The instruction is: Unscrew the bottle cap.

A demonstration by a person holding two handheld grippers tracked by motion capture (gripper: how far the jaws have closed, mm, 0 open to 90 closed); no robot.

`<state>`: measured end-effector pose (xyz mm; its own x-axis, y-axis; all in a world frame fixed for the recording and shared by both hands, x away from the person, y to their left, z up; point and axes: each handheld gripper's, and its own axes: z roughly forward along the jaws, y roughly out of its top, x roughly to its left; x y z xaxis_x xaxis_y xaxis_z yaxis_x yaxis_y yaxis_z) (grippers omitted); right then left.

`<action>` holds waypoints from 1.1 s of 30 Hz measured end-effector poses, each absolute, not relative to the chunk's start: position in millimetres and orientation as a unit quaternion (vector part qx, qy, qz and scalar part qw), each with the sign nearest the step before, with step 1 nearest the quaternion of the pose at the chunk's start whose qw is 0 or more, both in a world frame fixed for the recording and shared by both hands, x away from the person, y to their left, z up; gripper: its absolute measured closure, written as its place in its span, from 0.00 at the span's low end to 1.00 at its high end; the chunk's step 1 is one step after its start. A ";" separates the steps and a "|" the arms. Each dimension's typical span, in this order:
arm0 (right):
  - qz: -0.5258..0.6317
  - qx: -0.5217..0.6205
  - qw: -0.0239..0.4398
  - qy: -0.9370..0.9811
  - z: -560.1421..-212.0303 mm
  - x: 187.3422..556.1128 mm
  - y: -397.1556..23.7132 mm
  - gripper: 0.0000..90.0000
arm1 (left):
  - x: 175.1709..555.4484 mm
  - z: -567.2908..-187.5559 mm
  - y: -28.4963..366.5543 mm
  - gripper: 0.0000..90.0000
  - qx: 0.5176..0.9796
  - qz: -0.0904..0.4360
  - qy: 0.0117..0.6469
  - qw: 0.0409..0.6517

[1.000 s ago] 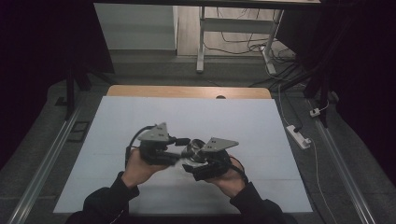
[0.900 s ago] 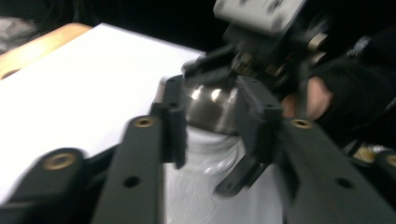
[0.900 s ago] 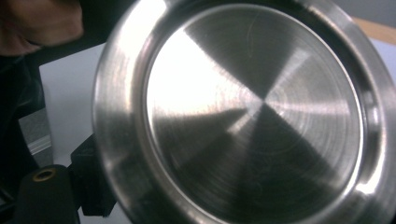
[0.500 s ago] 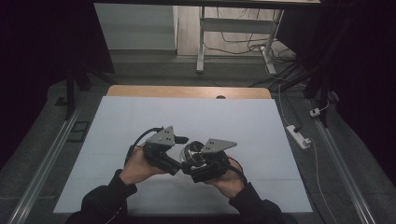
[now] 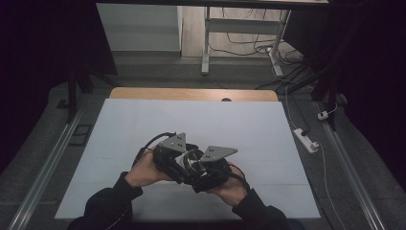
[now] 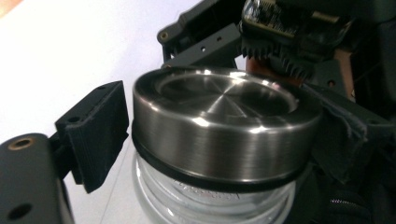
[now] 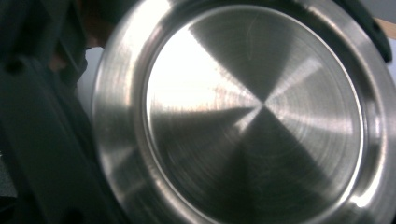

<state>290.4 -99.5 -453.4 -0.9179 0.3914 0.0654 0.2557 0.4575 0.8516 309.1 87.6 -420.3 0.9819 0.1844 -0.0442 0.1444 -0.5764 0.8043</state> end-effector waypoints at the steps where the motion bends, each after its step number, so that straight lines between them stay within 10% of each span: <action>1: 0.485 0.191 0.070 0.851 -453.5 290.6 -99.7 0.16 | 309.0 -420.4 87.6 0.20 0.887 0.023 0.092 0.452; 33: 0.481 0.211 0.079 0.847 -457.4 300.4 -107.6 0.16 | 296.9 -397.3 113.5 0.21 0.853 0.065 0.123 0.504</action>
